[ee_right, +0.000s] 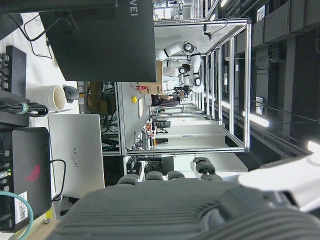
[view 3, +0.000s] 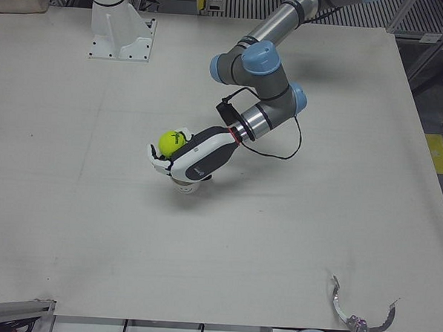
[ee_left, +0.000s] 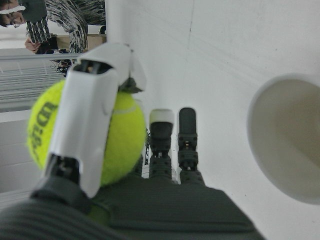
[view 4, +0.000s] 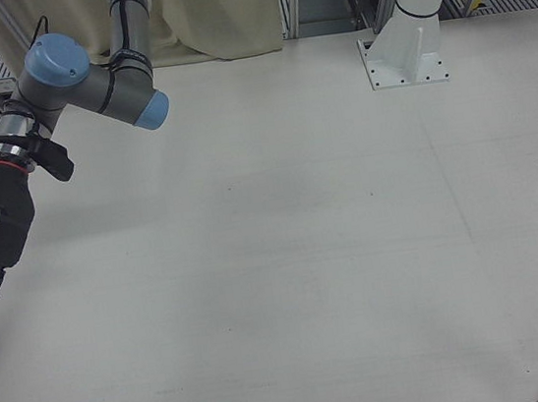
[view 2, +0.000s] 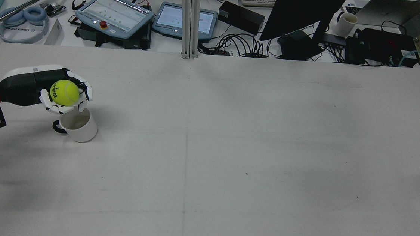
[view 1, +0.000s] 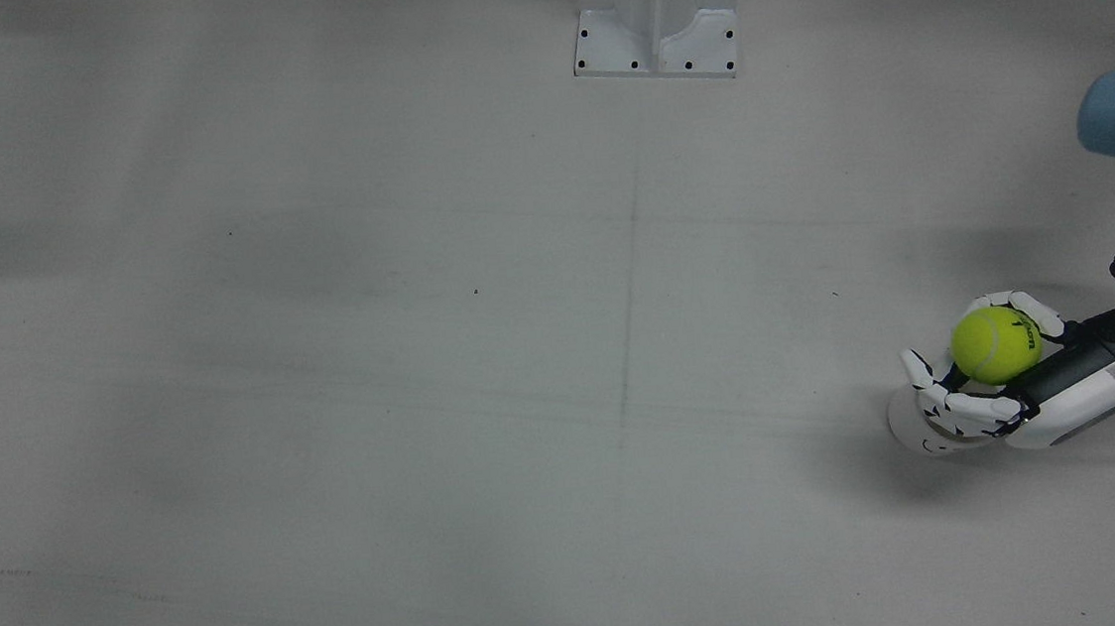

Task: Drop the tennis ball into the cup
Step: 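Move the left hand over the white cup, holding the ball above it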

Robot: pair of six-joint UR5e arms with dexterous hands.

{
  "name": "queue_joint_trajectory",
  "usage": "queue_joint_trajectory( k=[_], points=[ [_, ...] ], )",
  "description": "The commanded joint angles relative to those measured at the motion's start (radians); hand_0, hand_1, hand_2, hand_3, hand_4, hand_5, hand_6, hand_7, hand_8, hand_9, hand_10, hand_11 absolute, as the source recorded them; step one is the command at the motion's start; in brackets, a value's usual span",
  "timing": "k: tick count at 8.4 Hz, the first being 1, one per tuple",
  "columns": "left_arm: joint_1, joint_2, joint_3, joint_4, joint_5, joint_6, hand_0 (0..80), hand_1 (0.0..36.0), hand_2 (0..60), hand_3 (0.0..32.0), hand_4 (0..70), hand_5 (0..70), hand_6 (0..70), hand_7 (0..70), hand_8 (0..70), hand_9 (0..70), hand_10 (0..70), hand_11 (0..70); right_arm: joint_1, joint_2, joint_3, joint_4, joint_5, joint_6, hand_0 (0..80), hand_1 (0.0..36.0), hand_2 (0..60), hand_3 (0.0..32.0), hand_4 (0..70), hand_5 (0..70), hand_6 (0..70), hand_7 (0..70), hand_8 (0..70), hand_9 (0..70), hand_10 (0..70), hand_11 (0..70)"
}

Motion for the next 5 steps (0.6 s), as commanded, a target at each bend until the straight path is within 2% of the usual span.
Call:
queue_joint_trajectory(
  k=[1, 2, 3, 4, 5],
  points=[
    [0.005, 0.022, 0.001, -0.037, 0.000, 0.000, 80.0, 36.0, 51.7, 0.0, 10.2, 15.4, 6.2, 24.0, 1.0, 4.2, 0.1, 5.7, -0.001, 0.000, -0.001, 0.000, 0.000, 0.000, 0.0, 0.0, 0.0, 0.0, 0.0, 0.0, 0.0, 0.0, 0.0, 0.0, 0.0, 0.0],
    [0.005, 0.022, 0.001, -0.039, 0.000, -0.002, 80.0, 36.0, 33.5, 0.0, 3.4, 15.5, 5.3, 18.0, 0.3, 2.2, 0.0, 4.4, 0.000, 0.000, -0.001, 0.000, 0.000, 0.000, 0.0, 0.0, 0.0, 0.0, 0.0, 0.0, 0.0, 0.0, 0.0, 0.0, 0.0, 0.0],
    [0.005, 0.022, 0.001, -0.040, 0.000, 0.000, 80.0, 36.0, 25.4, 0.0, 0.2, 15.0, 3.4, 16.0, 0.1, 1.8, 0.0, 3.4, 0.000, 0.000, 0.000, 0.000, 0.000, 0.000, 0.0, 0.0, 0.0, 0.0, 0.0, 0.0, 0.0, 0.0, 0.0, 0.0, 0.0, 0.0],
    [0.005, 0.022, 0.001, -0.042, 0.000, 0.000, 80.0, 36.0, 23.8, 0.0, 0.0, 14.6, 2.4, 12.2, 0.0, 1.0, 0.0, 2.4, 0.000, 0.000, 0.000, 0.000, 0.000, 0.000, 0.0, 0.0, 0.0, 0.0, 0.0, 0.0, 0.0, 0.0, 0.0, 0.0, 0.0, 0.0],
    [0.003, 0.022, 0.001, -0.043, 0.000, 0.000, 80.0, 36.0, 14.6, 0.0, 0.0, 13.7, 0.5, 12.2, 0.0, 1.0, 0.0, 2.4, -0.001, 0.000, 0.000, 0.000, 0.000, 0.000, 0.0, 0.0, 0.0, 0.0, 0.0, 0.0, 0.0, 0.0, 0.0, 0.0, 0.0, 0.0]
  ],
)
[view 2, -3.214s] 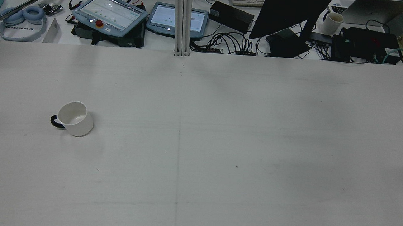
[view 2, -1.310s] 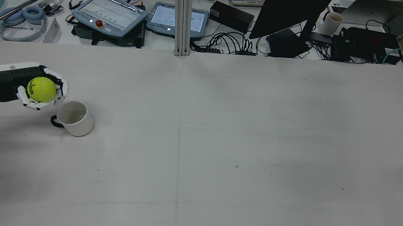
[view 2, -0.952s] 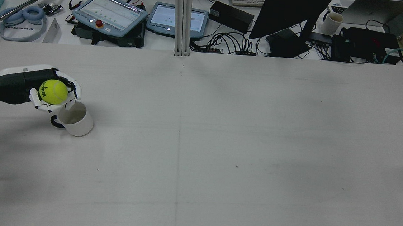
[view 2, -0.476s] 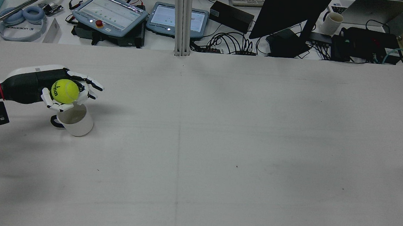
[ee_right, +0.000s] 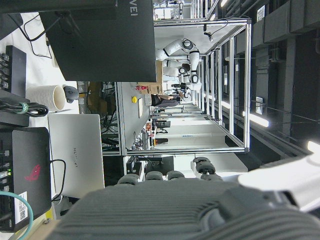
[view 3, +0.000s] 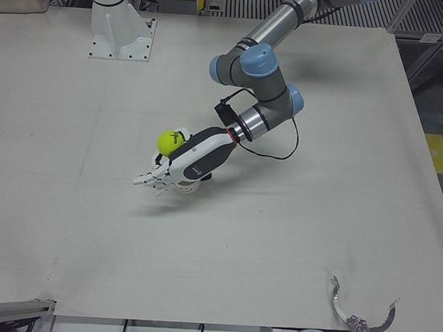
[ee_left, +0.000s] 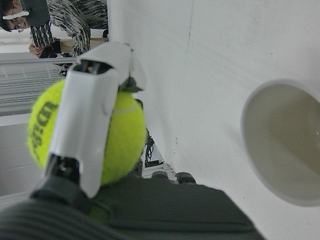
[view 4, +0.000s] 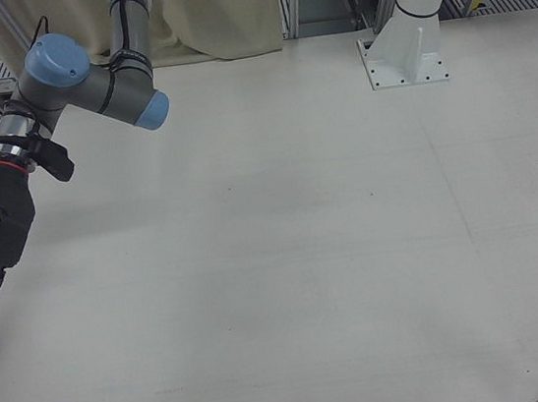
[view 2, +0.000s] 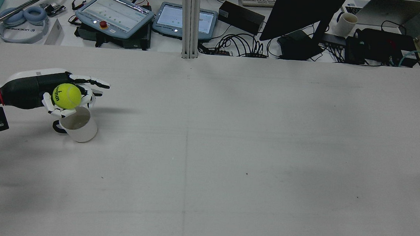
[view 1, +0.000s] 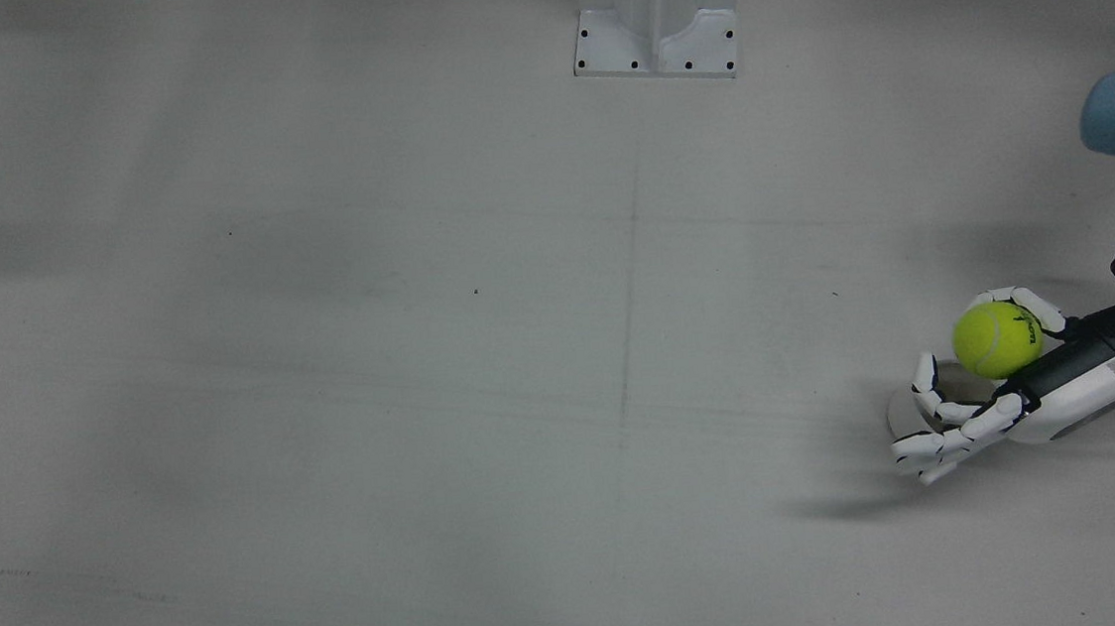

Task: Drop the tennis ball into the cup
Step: 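Open the left hand fingers to release the ball into the cup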

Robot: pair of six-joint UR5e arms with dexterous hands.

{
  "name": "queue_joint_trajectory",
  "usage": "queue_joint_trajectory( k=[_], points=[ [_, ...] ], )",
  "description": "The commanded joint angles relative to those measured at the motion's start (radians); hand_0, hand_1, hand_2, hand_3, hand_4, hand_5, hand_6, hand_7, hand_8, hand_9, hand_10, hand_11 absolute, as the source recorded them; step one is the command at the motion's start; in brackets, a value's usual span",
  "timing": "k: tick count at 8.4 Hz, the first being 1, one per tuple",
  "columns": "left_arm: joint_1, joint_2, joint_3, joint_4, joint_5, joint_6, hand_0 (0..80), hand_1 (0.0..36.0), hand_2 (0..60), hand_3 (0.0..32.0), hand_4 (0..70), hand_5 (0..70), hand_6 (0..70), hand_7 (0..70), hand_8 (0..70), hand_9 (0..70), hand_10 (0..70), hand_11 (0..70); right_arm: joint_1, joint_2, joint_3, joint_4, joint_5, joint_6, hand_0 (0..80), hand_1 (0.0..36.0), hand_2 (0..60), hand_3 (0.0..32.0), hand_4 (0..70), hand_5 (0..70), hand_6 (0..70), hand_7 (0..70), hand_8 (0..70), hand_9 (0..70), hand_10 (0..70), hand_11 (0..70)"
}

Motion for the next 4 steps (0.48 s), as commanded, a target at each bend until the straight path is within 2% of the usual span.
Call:
queue_joint_trajectory(
  k=[1, 2, 4],
  points=[
    [-0.006, 0.004, 0.001, -0.009, 0.002, 0.000, 80.0, 36.0, 7.7, 0.0, 0.0, 14.6, 2.3, 10.8, 0.0, 0.7, 0.0, 2.4, -0.001, 0.000, -0.001, 0.000, 0.000, 0.000, 0.0, 0.0, 0.0, 0.0, 0.0, 0.0, 0.0, 0.0, 0.0, 0.0, 0.0, 0.0],
    [-0.006, 0.010, 0.001, -0.016, 0.002, 0.000, 80.0, 36.0, 3.5, 0.0, 0.0, 13.7, 0.5, 11.5, 0.0, 0.8, 0.0, 2.5, -0.001, 0.000, -0.001, 0.000, 0.000, 0.000, 0.0, 0.0, 0.0, 0.0, 0.0, 0.0, 0.0, 0.0, 0.0, 0.0, 0.0, 0.0],
    [-0.008, 0.019, 0.001, -0.032, 0.002, -0.004, 80.0, 36.0, 3.0, 0.0, 0.0, 14.5, 2.1, 9.5, 0.0, 0.5, 0.0, 2.3, -0.001, 0.000, -0.001, 0.000, 0.000, 0.000, 0.0, 0.0, 0.0, 0.0, 0.0, 0.0, 0.0, 0.0, 0.0, 0.0, 0.0, 0.0]
  ],
)
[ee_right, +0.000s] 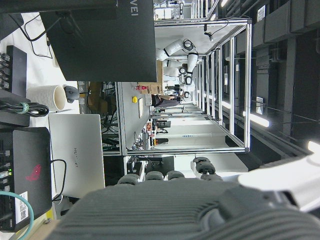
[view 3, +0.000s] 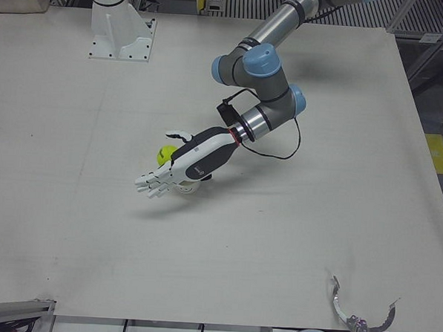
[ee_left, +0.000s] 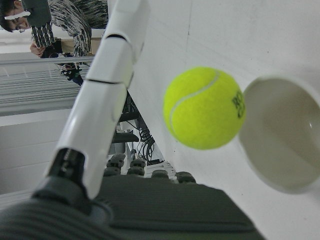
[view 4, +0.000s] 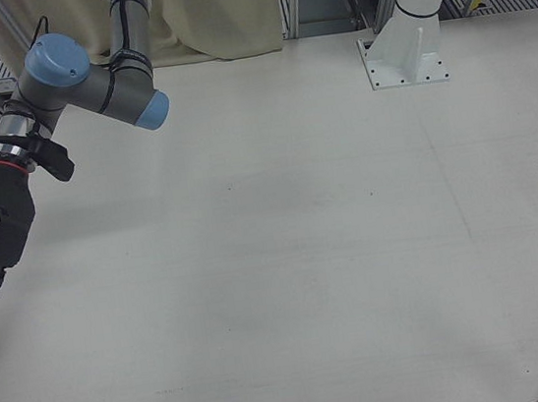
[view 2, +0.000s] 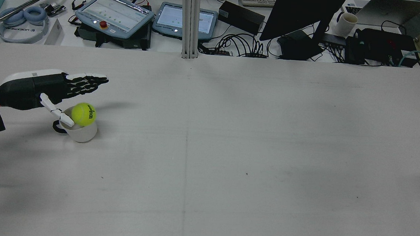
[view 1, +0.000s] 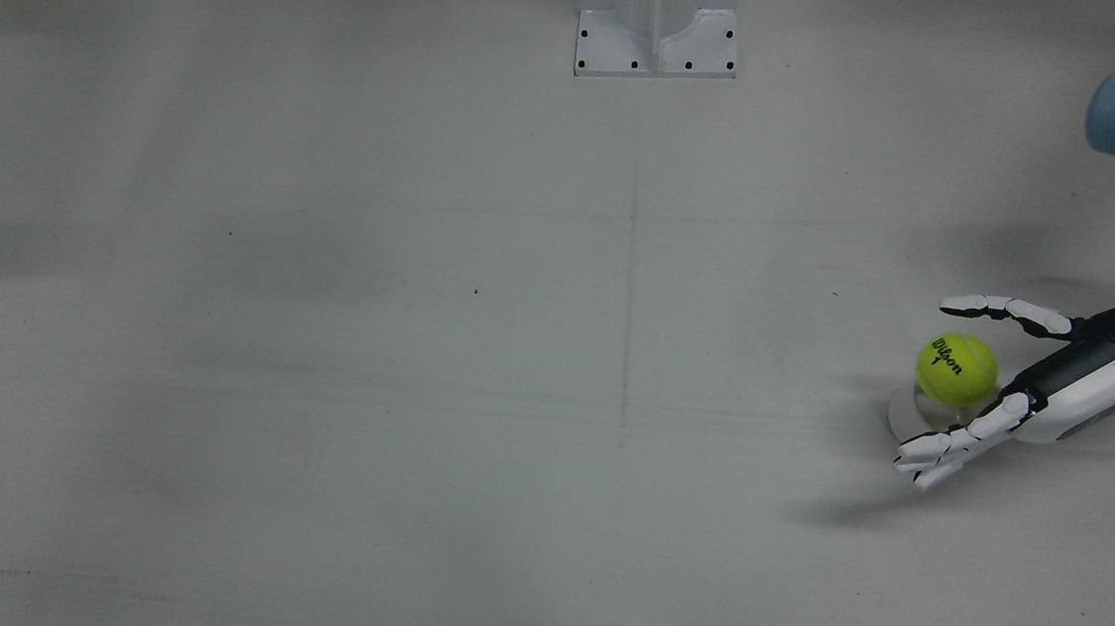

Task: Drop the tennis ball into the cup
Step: 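Open the left hand fingers to release the ball into the cup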

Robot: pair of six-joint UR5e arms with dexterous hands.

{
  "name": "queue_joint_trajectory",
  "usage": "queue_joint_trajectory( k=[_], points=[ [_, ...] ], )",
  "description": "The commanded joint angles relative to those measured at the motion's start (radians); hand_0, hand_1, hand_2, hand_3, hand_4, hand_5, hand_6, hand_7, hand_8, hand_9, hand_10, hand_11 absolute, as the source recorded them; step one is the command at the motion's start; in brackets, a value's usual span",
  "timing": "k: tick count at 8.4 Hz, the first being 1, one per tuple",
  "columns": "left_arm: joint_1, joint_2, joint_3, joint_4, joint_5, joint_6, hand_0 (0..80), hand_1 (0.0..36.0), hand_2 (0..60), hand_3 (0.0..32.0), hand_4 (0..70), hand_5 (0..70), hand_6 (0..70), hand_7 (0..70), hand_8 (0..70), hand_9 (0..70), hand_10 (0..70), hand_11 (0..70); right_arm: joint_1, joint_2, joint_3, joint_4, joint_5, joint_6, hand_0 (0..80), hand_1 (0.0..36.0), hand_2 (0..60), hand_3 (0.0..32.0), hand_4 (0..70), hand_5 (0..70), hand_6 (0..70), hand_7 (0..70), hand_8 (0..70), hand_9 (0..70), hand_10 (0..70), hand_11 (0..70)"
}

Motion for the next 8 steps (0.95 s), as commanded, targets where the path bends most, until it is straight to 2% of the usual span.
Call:
queue_joint_trajectory(
  k=[1, 4, 5, 6, 8],
  points=[
    [-0.004, 0.010, 0.000, -0.018, 0.000, -0.004, 80.0, 36.0, 2.8, 0.0, 0.0, 13.6, 0.5, 10.1, 0.0, 0.6, 0.0, 2.3, -0.001, 0.000, 0.000, 0.000, 0.000, 0.000, 0.0, 0.0, 0.0, 0.0, 0.0, 0.0, 0.0, 0.0, 0.0, 0.0, 0.0, 0.0],
    [-0.013, 0.014, -0.001, -0.025, 0.000, -0.007, 80.0, 36.0, 2.3, 0.0, 0.0, 13.6, 0.5, 10.3, 0.0, 0.6, 0.0, 2.3, 0.001, 0.000, 0.000, 0.000, 0.000, 0.000, 0.0, 0.0, 0.0, 0.0, 0.0, 0.0, 0.0, 0.0, 0.0, 0.0, 0.0, 0.0],
    [-0.113, 0.011, -0.004, -0.024, 0.005, -0.009, 80.0, 36.0, 2.9, 0.0, 0.0, 14.2, 1.7, 11.8, 0.0, 0.9, 0.0, 2.7, 0.000, 0.000, 0.001, 0.000, 0.000, 0.000, 0.0, 0.0, 0.0, 0.0, 0.0, 0.0, 0.0, 0.0, 0.0, 0.0, 0.0, 0.0],
    [-0.242, 0.004, -0.004, -0.004, 0.005, -0.012, 80.0, 36.0, 0.0, 0.0, 0.0, 13.7, 1.2, 15.1, 0.0, 1.6, 0.0, 2.8, -0.001, 0.000, 0.001, 0.000, 0.000, 0.000, 0.0, 0.0, 0.0, 0.0, 0.0, 0.0, 0.0, 0.0, 0.0, 0.0, 0.0, 0.0],
    [-0.468, -0.013, 0.000, 0.056, -0.006, -0.007, 80.0, 35.6, 0.0, 0.0, 0.0, 8.3, 1.9, 16.1, 0.0, 1.8, 0.0, 0.0, 0.001, 0.000, 0.003, 0.000, 0.000, 0.000, 0.0, 0.0, 0.0, 0.0, 0.0, 0.0, 0.0, 0.0, 0.0, 0.0, 0.0, 0.0]
  ],
)
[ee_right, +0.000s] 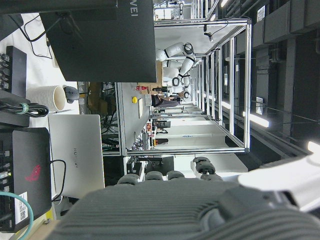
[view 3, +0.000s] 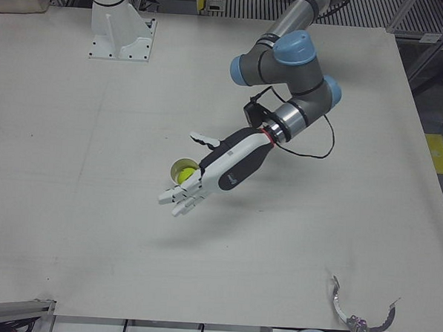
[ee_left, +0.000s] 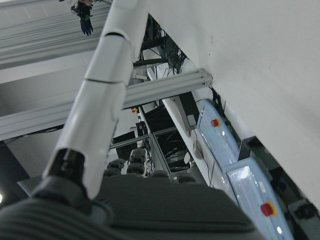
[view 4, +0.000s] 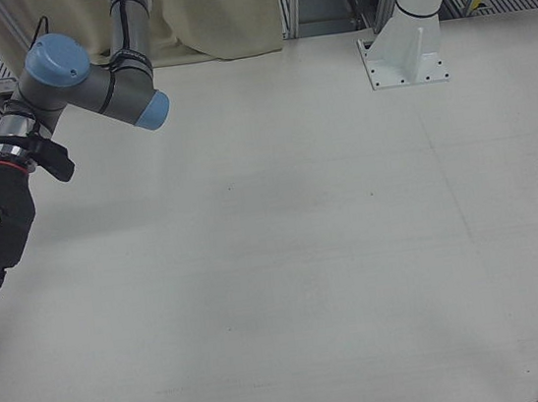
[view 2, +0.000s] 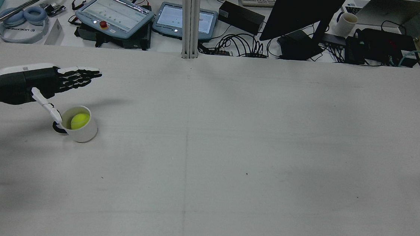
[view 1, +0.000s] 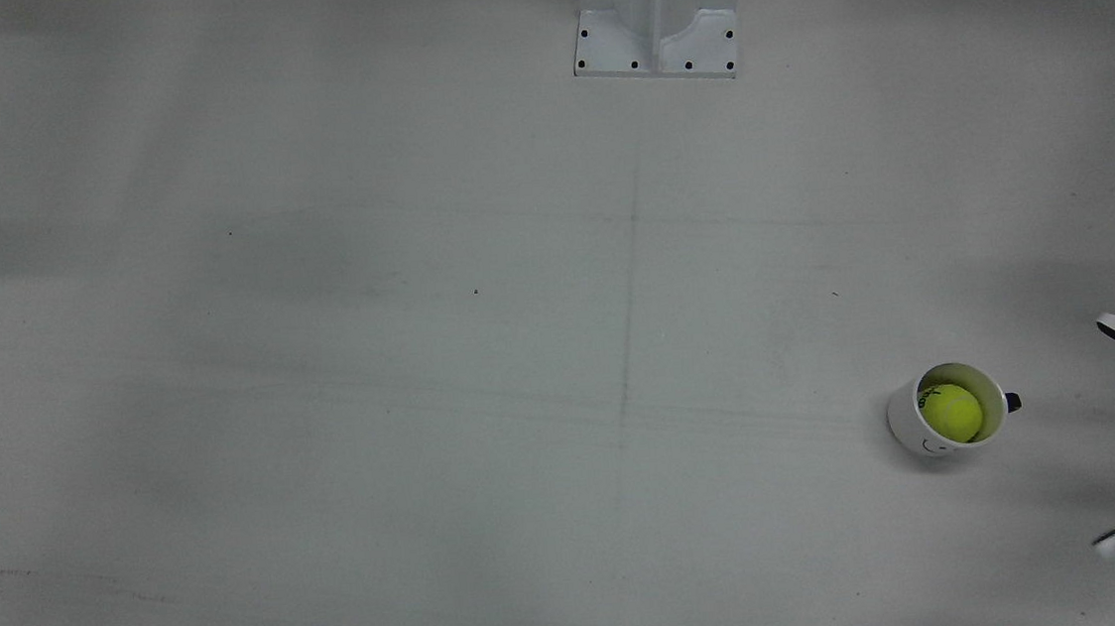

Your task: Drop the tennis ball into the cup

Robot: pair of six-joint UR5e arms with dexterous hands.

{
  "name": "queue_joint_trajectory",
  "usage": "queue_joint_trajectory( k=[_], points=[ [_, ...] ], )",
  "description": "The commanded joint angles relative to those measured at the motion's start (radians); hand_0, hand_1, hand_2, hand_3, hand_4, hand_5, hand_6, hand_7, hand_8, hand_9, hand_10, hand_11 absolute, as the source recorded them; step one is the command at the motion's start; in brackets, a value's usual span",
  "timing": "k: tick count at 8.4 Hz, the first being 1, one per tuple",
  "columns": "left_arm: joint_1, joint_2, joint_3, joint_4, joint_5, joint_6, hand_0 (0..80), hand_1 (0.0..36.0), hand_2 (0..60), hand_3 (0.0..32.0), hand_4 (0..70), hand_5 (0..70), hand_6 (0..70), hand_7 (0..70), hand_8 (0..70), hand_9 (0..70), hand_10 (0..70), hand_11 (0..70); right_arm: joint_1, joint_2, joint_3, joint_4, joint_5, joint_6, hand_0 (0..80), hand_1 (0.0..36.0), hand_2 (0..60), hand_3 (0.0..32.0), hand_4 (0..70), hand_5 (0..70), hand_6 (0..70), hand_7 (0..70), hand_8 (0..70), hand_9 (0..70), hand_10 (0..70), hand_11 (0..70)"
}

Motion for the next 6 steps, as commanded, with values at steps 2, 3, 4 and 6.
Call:
queue_joint_trajectory(
  k=[2, 3, 4, 6],
  points=[
    [-0.392, -0.006, 0.030, 0.070, -0.036, -0.002, 75.9, 29.3, 0.0, 0.0, 0.0, 5.8, 1.6, 11.3, 0.0, 0.7, 0.0, 0.0, 0.001, 0.000, 0.002, 0.000, 0.000, 0.000, 0.0, 0.0, 0.0, 0.0, 0.0, 0.0, 0.0, 0.0, 0.0, 0.0, 0.0, 0.0],
    [-0.458, -0.001, 0.019, 0.093, -0.030, -0.006, 80.0, 34.7, 0.0, 0.0, 0.0, 6.5, 0.6, 10.4, 0.0, 0.6, 0.0, 0.0, 0.001, 0.000, 0.002, 0.000, 0.000, 0.000, 0.0, 0.0, 0.0, 0.0, 0.0, 0.0, 0.0, 0.0, 0.0, 0.0, 0.0, 0.0],
    [-0.505, 0.000, 0.005, 0.102, -0.025, -0.022, 80.0, 36.0, 0.0, 0.0, 0.0, 8.7, 0.0, 11.1, 0.0, 0.8, 0.0, 0.0, 0.001, 0.000, 0.002, 0.000, 0.000, 0.000, 0.0, 0.0, 0.0, 0.0, 0.0, 0.0, 0.0, 0.0, 0.0, 0.0, 0.0, 0.0],
    [-0.508, -0.014, -0.062, 0.180, 0.069, -0.031, 80.0, 36.0, 0.0, 0.0, 0.0, 11.5, 1.0, 13.2, 0.0, 1.2, 0.0, 0.0, -0.001, 0.000, -0.001, 0.000, 0.001, 0.000, 0.0, 0.0, 0.0, 0.0, 0.0, 0.0, 0.0, 0.0, 0.0, 0.0, 0.0, 0.0]
  ],
)
